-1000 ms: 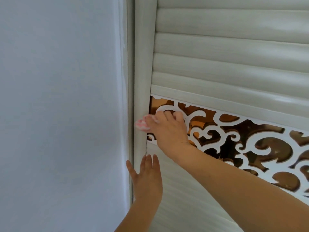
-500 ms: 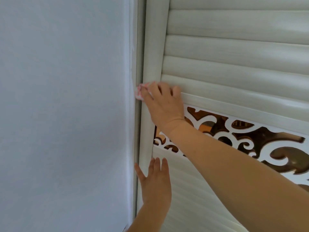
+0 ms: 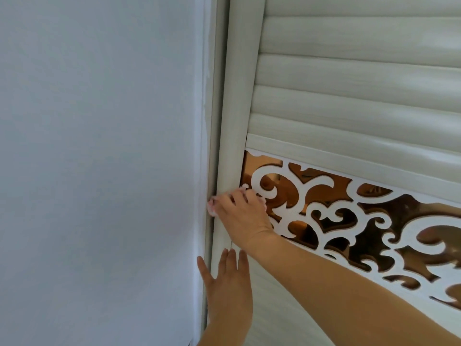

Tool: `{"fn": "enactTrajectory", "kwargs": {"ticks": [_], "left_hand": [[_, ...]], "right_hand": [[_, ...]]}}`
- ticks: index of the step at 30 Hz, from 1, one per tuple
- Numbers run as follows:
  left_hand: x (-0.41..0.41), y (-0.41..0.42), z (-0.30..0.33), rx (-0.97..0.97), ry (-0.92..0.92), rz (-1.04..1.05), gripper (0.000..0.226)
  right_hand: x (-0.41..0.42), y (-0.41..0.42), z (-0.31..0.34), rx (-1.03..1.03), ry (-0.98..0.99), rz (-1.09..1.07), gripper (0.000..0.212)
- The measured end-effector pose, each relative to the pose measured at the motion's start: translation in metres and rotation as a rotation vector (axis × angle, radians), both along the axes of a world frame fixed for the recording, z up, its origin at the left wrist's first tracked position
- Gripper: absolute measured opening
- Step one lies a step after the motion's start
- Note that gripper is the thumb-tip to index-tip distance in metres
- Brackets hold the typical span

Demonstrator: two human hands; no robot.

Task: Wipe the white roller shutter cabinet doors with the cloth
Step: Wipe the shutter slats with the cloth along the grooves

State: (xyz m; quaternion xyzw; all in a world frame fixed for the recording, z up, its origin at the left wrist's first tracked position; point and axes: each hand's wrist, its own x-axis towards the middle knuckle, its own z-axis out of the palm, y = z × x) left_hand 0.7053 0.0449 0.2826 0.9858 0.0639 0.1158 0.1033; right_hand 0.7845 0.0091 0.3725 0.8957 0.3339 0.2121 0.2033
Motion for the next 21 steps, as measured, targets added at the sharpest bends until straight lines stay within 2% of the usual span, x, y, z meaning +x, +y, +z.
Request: {"fn": "enactTrajectory", "kwargs": {"ticks": [2, 4, 7, 8, 10, 12, 13, 17, 19, 21], "left_hand": [[-0.003, 0.0, -0.009, 0.017, -0.004, -0.002, 0.07], [-0.005, 0.0, -0.011, -0.033, 0.005, -0.025, 0.082], [-0.003, -0.006, -0.016, -0.06, -0.015, -0.054, 0.087], [-0.002, -0.01, -0.018, -0.081, -0.034, -0.064, 0.087], [-0.005, -0.016, -0.008, -0.117, 0.038, -0.101, 0.088], [-0.002, -0.02, -0.009, -0.086, 0.083, -0.089, 0.081], [0.002, -0.022, -0.015, -0.076, 0.039, -0.094, 0.076], [0.002, -0.019, -0.039, -0.121, -0.104, -0.107, 0.082], [0.007, -0.021, -0.05, -0.116, -0.187, -0.08, 0.086], [0.006, -0.023, -0.051, -0.152, -0.205, -0.087, 0.089]], "right_hand": [[-0.007, -0.001, 0.003, 0.005, 0.031, -0.001, 0.055], [-0.012, -0.006, 0.022, 0.096, -0.014, -0.004, 0.059], [-0.004, -0.01, 0.063, 0.242, -0.214, -0.076, 0.067], [0.0, -0.009, 0.072, 0.254, -0.289, -0.097, 0.066], [0.004, -0.004, 0.075, 0.227, -0.361, -0.099, 0.06], [0.005, -0.002, 0.057, 0.144, -0.273, -0.028, 0.054], [0.004, -0.002, 0.043, 0.102, -0.239, 0.007, 0.051], [-0.006, -0.002, 0.007, -0.052, -0.07, 0.007, 0.043], [-0.006, 0.0, 0.024, 0.028, -0.092, 0.014, 0.041], [0.003, -0.001, 0.053, 0.118, -0.256, -0.022, 0.049]]}}
